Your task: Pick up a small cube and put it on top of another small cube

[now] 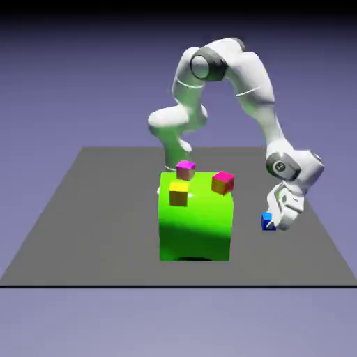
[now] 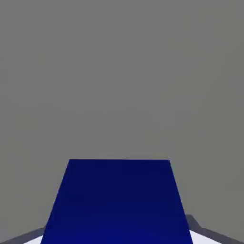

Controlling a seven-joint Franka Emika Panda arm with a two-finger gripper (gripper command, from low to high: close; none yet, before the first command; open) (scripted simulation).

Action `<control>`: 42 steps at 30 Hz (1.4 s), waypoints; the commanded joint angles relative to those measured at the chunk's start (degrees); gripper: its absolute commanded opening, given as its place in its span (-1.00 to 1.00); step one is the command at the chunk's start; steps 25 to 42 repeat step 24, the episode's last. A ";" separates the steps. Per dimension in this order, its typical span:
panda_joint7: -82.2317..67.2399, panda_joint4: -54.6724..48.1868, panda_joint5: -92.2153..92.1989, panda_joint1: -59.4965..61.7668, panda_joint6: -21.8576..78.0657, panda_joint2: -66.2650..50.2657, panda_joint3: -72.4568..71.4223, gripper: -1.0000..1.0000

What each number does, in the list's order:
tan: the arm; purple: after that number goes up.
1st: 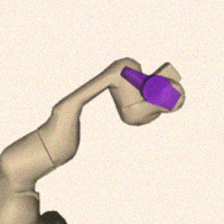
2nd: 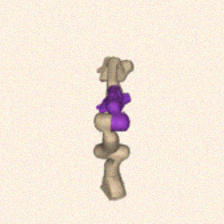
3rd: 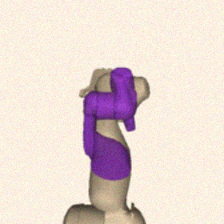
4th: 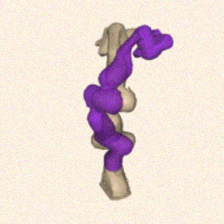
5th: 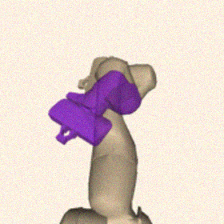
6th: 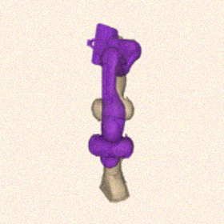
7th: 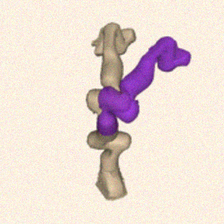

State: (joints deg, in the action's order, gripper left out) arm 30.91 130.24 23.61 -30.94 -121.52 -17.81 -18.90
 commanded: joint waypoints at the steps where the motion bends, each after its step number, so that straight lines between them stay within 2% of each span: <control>1: 0.05 -0.58 -1.20 1.34 2.48 2.03 0.52 -1.00; 14: -0.58 -7.84 -18.84 18.34 33.93 27.62 7.03 -1.00; 21: -0.28 2.58 -18.59 18.56 24.02 28.15 7.39 -1.00; 22: -0.28 2.58 -18.59 18.56 24.02 28.15 7.39 1.00; 42: -0.34 0.51 -18.64 18.52 25.99 28.04 7.32 1.00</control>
